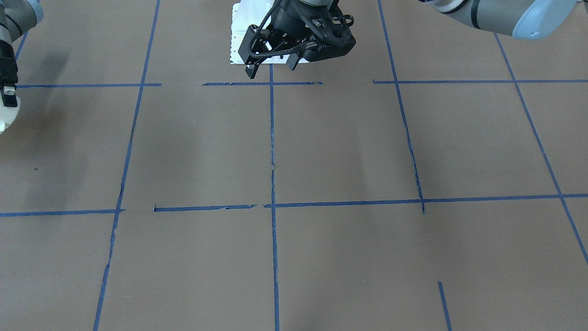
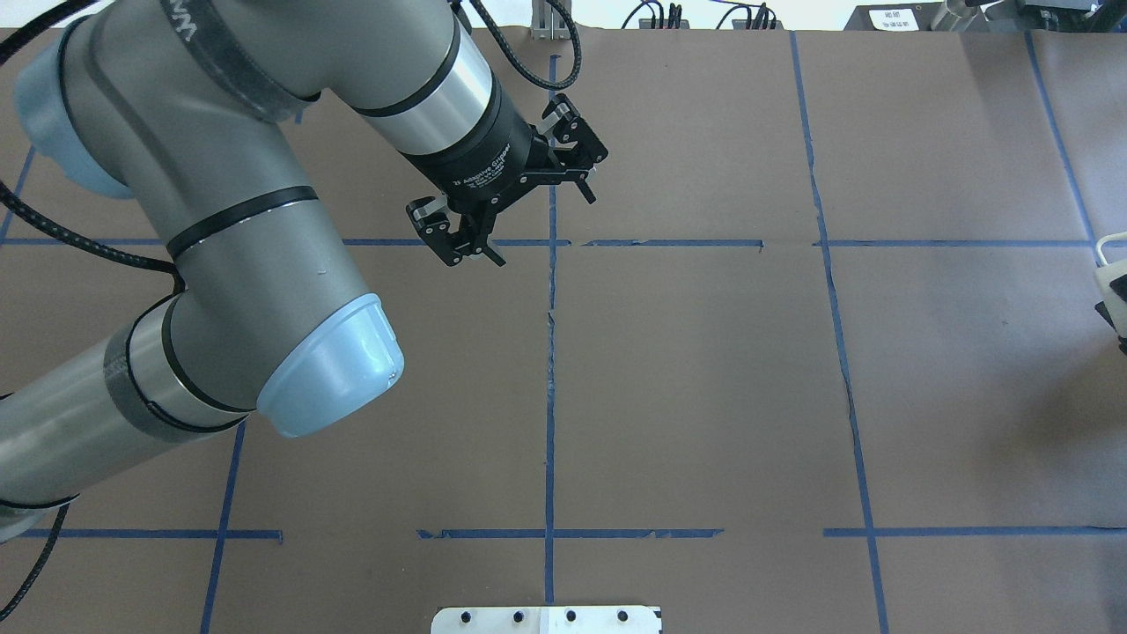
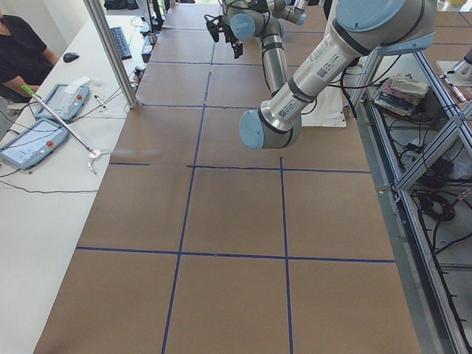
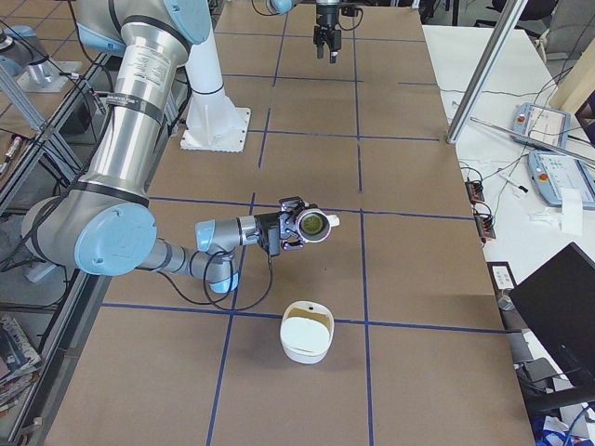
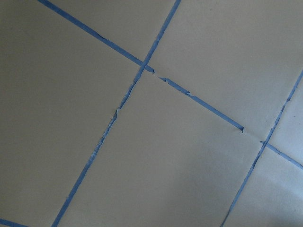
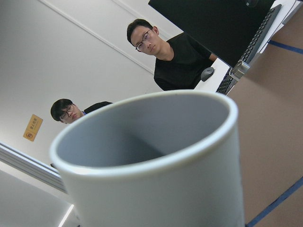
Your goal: Left arm hands cup to right arm to dump lemon
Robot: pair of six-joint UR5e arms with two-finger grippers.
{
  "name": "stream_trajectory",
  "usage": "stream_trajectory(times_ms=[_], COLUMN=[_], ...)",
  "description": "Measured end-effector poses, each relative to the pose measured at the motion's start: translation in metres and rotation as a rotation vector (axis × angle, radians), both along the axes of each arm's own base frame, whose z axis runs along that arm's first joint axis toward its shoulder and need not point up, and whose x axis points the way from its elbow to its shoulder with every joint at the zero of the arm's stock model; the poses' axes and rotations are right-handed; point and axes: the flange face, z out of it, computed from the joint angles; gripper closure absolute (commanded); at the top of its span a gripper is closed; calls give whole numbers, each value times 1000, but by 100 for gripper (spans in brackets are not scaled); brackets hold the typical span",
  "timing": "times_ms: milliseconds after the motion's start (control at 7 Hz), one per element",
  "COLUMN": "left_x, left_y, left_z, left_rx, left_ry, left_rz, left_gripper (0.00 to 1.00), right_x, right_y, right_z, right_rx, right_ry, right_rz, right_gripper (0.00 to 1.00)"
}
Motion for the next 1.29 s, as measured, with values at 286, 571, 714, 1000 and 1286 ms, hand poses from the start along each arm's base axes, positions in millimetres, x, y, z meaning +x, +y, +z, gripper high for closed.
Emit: stream_trajectory(times_ms=[286, 571, 714, 1000, 1286], left_x=[1, 1, 1, 2, 1], left_y=[-1, -2, -2, -3, -3], left_z=[1, 2, 2, 2, 1], left_rx=[2, 6, 8, 13, 20], left_ry=[-5, -9, -11, -13, -15], left_rz=[-8, -17, -20, -27, -37], left_gripper=[0, 0, 0, 0, 0], right_x=[30, 56, 77, 102, 113], right_y=[4, 4, 6, 11, 15], right_z=[16, 32, 52, 81, 90], right_rx=[-53, -111, -142, -200, -246], right_ry=[-228, -433, -550, -805, -1049], right_rz=[4, 13, -4, -73, -126], right_gripper=[100, 99, 98, 92, 92])
